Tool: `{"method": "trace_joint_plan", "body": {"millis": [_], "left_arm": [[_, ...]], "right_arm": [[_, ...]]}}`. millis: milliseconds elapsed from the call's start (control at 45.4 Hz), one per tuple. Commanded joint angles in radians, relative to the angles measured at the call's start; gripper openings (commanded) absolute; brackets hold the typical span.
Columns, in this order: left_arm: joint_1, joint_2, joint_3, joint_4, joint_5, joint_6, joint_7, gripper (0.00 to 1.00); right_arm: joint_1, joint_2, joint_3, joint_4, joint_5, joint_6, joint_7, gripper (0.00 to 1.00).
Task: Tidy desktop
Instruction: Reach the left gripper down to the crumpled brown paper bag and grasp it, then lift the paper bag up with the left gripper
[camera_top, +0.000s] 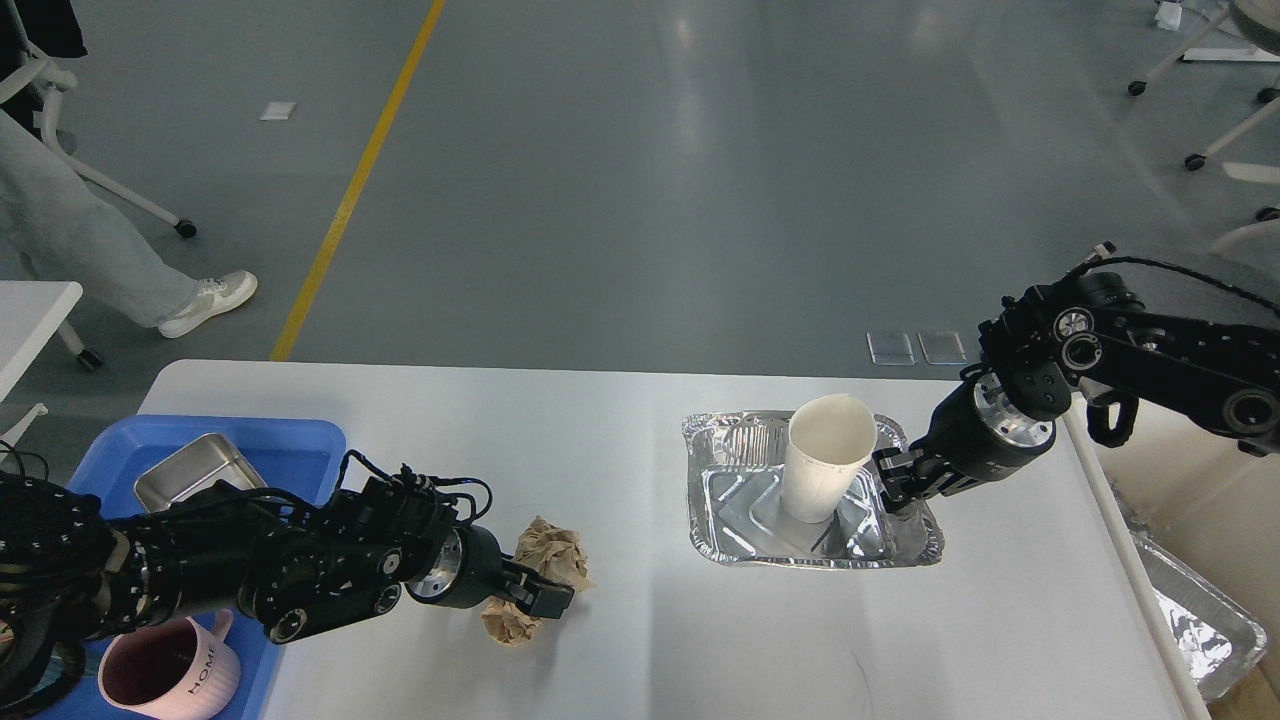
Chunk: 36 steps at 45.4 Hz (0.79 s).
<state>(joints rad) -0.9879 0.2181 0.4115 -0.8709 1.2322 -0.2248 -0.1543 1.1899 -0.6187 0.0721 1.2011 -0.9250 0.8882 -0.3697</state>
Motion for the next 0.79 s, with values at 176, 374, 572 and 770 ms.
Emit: {"method": "trace_joint_plan", "body": {"millis": [176,374,572,770], "left_arm": [[-0.014,0.000,-0.002,0.000,0.003,-0.088,-0.019,0.01],[-0.021,0.010,-0.008,-0.008,0.003,-0.099,-0.018,0.00],[-0.061,0.089,-0.020,-0.065,-0.010,-0.114,-0.016,0.00],[-0.113,0.318,-0.146,-0.242,-0.010,-0.223,-0.007,0.00]], "right_arm": [[-0.001,-0.004,0.000,0.000,0.000,-0.002,0.000,0.00],[-0.001,-0.006,0.001,0.000,0.000,0.000,0.000,0.00],[-0.001,-0.009,0.000,0.000,0.000,0.000,0.000,0.00],[-0.001,-0.006,0.000,-0.001,0.000,0.000,0.000,0.00]]}}
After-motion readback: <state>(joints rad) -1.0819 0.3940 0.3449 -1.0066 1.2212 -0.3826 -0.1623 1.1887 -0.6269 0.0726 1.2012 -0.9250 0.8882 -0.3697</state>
